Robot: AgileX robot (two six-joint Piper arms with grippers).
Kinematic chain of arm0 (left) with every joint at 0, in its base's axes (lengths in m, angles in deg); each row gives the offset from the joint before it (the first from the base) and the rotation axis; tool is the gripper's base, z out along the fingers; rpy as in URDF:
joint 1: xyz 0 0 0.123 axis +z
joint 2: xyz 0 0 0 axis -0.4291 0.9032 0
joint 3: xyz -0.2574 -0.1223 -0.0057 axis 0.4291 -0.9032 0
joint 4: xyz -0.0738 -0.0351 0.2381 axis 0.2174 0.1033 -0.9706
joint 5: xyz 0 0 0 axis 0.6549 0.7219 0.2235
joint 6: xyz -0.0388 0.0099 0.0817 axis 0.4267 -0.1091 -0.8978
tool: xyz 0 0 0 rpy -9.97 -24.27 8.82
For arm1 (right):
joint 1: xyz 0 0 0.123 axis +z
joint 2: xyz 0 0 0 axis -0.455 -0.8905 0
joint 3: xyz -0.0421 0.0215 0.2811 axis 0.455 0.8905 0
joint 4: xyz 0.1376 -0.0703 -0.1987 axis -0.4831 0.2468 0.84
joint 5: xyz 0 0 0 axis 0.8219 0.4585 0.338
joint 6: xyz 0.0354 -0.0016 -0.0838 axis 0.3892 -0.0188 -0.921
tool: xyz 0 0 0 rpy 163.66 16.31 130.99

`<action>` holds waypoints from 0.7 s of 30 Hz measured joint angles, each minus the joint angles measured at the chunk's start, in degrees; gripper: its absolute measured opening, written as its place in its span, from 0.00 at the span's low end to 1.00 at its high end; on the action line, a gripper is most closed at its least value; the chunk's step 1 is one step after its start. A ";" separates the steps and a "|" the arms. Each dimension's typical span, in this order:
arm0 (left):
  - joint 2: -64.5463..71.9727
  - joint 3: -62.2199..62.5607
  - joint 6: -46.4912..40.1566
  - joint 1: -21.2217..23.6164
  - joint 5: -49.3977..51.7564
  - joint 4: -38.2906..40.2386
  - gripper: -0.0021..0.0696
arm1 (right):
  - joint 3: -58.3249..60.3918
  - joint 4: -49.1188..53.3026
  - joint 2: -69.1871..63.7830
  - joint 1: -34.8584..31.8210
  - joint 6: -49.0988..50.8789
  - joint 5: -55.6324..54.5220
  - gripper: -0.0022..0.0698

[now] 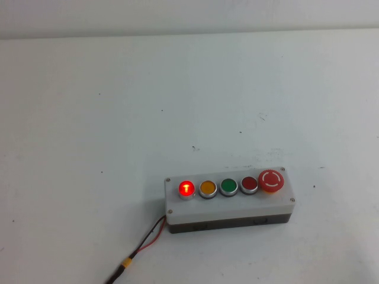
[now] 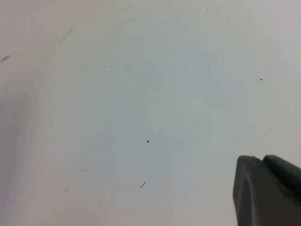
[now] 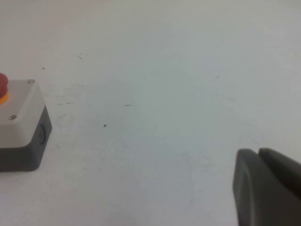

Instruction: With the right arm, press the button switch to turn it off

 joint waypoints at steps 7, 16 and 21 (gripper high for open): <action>0.00 0.00 0.00 0.00 0.00 0.00 0.03 | 0.00 -7.21 0.00 0.00 0.00 -3.03 0.01; 0.00 0.00 0.00 0.00 0.00 0.00 0.03 | 0.00 -35.10 0.00 0.00 0.00 -13.06 0.01; 0.00 0.00 0.00 0.00 0.00 0.00 0.03 | 0.00 -41.99 0.00 0.00 0.00 -12.98 0.01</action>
